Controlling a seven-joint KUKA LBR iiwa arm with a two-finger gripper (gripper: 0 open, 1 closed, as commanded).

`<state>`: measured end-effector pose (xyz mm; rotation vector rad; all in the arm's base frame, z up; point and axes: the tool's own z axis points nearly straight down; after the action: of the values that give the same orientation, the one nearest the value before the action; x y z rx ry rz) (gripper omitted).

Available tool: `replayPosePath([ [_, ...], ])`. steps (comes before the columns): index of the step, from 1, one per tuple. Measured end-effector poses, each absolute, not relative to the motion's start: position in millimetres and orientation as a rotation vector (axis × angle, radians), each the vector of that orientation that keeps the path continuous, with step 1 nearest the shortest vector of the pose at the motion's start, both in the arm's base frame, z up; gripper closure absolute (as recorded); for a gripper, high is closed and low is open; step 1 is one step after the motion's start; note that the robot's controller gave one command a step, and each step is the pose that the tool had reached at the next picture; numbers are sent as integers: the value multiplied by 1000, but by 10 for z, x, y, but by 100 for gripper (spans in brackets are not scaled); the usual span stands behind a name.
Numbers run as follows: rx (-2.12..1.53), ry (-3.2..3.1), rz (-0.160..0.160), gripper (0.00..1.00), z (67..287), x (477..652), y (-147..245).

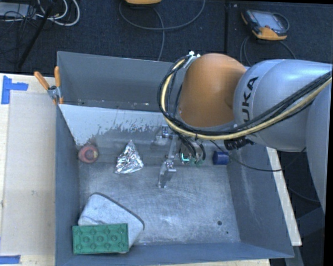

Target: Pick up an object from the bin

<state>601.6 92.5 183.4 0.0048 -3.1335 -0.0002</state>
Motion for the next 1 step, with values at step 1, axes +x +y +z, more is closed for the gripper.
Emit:
replayPosePath([
  [1, 206, -3133, 0, 0, 1866, 5839, 970],
])
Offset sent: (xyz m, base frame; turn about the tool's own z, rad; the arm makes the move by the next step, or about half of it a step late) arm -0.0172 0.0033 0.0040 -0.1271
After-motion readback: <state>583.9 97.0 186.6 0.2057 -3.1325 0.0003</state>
